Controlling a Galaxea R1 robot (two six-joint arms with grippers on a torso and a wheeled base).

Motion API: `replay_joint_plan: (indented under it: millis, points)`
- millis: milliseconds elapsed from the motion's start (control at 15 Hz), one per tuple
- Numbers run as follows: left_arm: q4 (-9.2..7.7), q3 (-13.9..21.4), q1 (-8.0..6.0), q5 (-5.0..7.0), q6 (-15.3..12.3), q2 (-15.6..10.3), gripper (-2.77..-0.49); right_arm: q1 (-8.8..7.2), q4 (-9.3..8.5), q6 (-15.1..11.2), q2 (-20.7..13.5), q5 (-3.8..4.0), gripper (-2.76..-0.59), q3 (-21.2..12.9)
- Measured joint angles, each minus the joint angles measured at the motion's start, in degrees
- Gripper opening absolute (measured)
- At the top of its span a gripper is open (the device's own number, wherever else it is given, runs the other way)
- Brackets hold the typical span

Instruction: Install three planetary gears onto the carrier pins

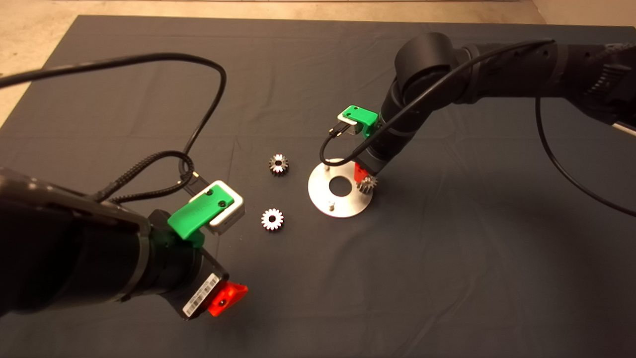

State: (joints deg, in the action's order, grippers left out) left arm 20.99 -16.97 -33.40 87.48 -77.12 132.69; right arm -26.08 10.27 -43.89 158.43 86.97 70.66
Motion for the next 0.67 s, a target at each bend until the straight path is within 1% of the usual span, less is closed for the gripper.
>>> replay_joint_plan:
  millis: [67, 133, 200, 267, 333, 400, 467, 600, 667]
  points:
    - [0.00, 0.00, 0.02, -0.02, 0.02, 0.00, -0.49, -0.35, -2.08, 0.58, -0.22, 0.49, -1.36, -0.96]
    - [0.00, 0.00, 0.02, -0.02, 0.02, 0.00, -0.49, -0.52, -3.18, 0.59, -0.68, 0.49, -1.36, -2.82]
    - [-0.01, 0.00, 0.00, 0.00, 0.02, -0.01, -0.49, -0.66, -3.99, 0.56, -1.34, 0.49, -1.36, -5.96]
    - [0.00, 0.00, 0.00, -0.02, 0.05, 0.00, -0.49, -0.93, -4.84, 0.16, -2.30, 0.46, -1.36, -10.06]
    - [0.00, 0.00, 0.00, 0.00, 0.20, 0.00, -0.49, -1.24, -6.02, -1.59, -3.51, 0.44, -1.36, -14.39]
    - [0.00, 0.00, 0.00, 0.00, 0.70, 0.01, -0.49, -1.49, -6.82, -3.43, -4.83, 0.45, -1.36, -17.92]
    - [0.00, -0.02, 0.00, 0.00, 1.29, 0.07, -0.49, -1.57, -7.32, -5.19, -6.17, 0.52, -1.36, -21.17]
    - [0.00, -0.04, -0.05, 0.00, 1.82, 0.57, -0.49, -1.57, -7.41, -10.34, -8.13, 0.85, -1.36, -27.68]
    - [0.00, -0.06, -0.28, -0.02, 2.07, 0.97, -0.49, -1.57, -7.90, -12.64, -8.59, 0.79, -1.36, -30.57]
